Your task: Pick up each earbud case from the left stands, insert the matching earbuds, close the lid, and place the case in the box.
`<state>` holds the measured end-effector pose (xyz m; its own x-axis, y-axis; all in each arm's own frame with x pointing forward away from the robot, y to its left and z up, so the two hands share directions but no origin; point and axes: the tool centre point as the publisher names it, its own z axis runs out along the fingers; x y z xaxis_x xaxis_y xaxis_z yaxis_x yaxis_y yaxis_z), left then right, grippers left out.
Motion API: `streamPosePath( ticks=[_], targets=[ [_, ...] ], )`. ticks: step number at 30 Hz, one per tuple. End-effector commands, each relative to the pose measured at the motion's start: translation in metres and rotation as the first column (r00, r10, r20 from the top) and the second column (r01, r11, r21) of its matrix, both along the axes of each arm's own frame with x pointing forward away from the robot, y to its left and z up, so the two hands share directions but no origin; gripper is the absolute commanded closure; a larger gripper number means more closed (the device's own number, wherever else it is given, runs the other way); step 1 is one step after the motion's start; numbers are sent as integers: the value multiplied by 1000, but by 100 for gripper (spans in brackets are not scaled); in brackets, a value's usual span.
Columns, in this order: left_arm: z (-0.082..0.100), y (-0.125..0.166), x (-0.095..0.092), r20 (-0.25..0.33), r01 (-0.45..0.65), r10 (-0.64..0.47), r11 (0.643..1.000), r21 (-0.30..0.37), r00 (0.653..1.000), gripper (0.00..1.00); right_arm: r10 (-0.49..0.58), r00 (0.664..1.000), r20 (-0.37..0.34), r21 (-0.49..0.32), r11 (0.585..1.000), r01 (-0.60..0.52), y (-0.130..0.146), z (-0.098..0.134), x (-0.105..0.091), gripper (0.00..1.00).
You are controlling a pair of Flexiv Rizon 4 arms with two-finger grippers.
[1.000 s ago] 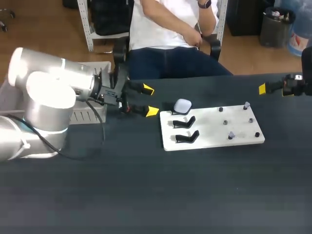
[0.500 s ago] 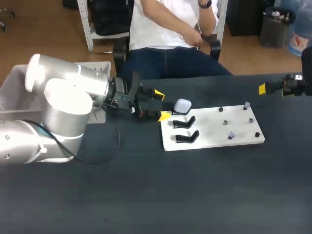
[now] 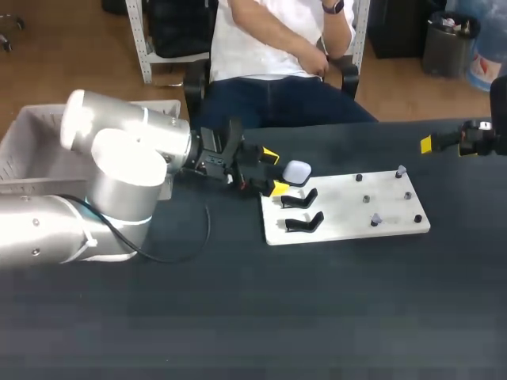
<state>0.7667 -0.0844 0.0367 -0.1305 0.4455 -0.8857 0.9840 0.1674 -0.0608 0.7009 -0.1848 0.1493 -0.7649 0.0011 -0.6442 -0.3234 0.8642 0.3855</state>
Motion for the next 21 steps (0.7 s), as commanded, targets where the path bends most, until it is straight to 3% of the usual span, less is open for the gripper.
streamPosePath(
  ticks=[1, 14, 21],
  targets=[
    [-4, -10, 11, -8, 11, -11, 1000, 7, 1000, 0, -1, 1000, 0, -2, 1000, 1, 0, 0, 0, 0],
    [-15, -22, 21, -15, 34, -34, 999, -3, 999, 0, -1, 1000, 0, -2, 1000, 1, 0, 0, 0, 0],
    [-21, -27, 21, -22, 39, -39, 999, -3, 999, 7, -1, 1000, 0, -2, 1000, 1, 0, 0, 0, 0]
  ],
)
